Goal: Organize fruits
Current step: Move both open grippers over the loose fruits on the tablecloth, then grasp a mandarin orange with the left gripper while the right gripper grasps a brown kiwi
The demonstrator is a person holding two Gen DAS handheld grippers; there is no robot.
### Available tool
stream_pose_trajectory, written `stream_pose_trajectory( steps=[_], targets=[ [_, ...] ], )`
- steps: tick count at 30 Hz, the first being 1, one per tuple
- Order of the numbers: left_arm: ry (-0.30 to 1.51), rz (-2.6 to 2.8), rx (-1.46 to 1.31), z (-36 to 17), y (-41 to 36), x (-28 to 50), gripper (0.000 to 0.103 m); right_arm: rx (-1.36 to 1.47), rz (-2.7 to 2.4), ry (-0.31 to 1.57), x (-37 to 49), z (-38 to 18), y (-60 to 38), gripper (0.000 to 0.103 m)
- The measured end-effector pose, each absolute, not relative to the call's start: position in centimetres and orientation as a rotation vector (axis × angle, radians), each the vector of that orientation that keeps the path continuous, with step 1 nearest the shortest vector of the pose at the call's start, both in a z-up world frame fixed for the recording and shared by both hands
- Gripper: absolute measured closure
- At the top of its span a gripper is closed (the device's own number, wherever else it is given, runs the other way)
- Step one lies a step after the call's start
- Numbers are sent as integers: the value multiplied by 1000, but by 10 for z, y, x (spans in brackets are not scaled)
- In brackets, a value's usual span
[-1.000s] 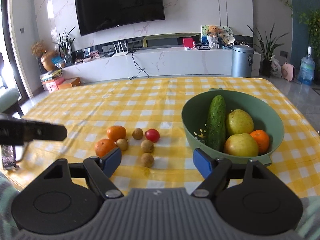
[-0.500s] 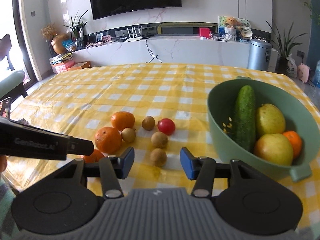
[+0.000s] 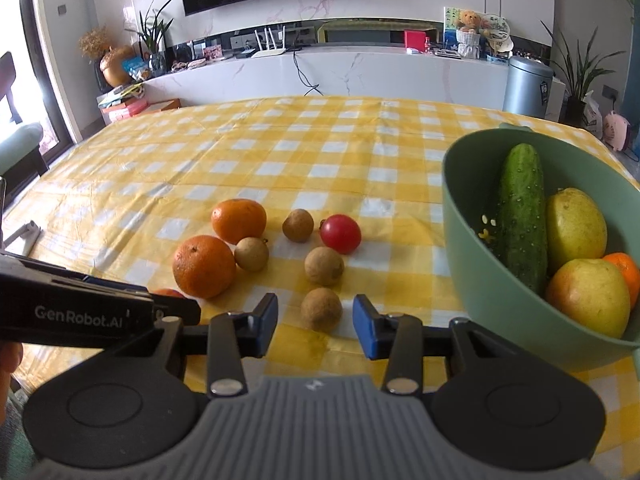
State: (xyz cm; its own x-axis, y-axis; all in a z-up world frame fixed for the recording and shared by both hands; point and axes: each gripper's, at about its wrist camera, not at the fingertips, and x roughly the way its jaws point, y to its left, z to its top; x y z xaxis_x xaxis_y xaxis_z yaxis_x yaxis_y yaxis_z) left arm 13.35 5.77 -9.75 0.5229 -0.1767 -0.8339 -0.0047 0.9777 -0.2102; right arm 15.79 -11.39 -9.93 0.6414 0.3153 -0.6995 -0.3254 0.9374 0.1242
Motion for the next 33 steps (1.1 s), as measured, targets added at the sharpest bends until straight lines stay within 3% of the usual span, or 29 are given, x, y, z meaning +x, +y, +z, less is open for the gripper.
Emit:
stream_pose_trajectory(
  steps=[8,21,33],
  targets=[
    [1040,-147,-239,-104,57,133,46,-15,350,826,163,-105,-113,73],
    [1032,-193,-232,-106,54,131,58,-30,350,851,167,-111,-110,81],
    [1010,-189,-198,-104,50,128,59,-38,354,832,163,-109,-110,82]
  ],
)
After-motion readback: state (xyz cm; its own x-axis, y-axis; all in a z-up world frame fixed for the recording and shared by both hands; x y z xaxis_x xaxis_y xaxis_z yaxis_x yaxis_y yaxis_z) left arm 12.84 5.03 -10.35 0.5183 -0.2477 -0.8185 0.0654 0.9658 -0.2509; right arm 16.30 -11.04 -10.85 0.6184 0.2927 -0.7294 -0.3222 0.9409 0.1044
